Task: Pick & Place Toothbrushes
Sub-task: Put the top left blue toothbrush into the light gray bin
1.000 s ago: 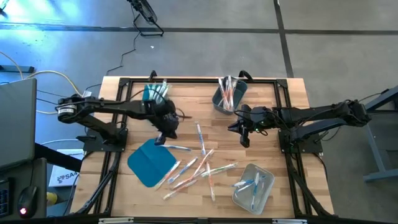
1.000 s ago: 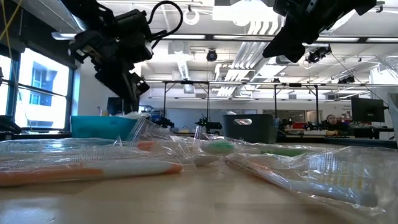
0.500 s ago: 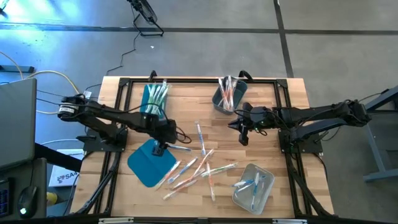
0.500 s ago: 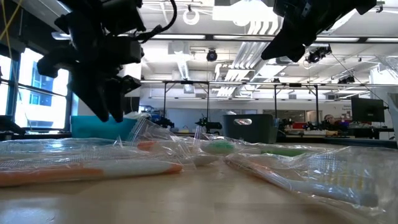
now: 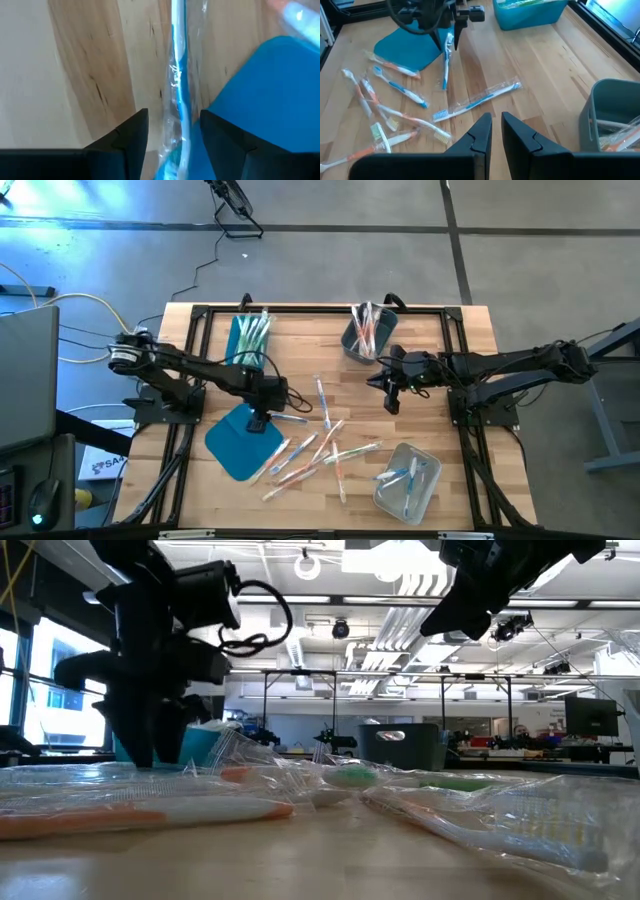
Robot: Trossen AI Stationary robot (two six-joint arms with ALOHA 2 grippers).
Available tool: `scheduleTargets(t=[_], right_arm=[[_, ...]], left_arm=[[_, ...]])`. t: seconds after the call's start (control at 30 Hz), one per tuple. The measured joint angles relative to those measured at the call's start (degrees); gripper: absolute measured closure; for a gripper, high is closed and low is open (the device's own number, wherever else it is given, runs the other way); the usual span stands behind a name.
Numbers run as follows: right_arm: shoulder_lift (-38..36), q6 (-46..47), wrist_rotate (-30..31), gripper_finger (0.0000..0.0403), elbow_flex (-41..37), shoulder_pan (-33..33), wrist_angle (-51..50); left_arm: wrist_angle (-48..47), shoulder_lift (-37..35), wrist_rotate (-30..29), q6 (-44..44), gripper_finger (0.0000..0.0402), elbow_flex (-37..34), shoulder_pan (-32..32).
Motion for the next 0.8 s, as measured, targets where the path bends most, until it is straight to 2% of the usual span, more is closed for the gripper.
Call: scheduleTargets(t=[0.27, 0.37, 0.8], right_arm=[[0.0, 0.1, 0.0, 0.0369, 0.0, 0.0, 0.0], [0.0, 0.1, 0.0, 0.0369, 0.0, 0.0, 0.0], [0.0, 0.1, -0.2, 0.0369, 0.0, 0.0, 0.0]], left_arm=[[0.0, 2.2, -0.2, -0.2, 0.0227, 0.1, 0.0], [0.2, 2.2, -0.4, -0.2, 0.0240, 0.1, 0.0], [0.3, 2.3, -1.2, 0.2, 0.0385, 0.0, 0.1]])
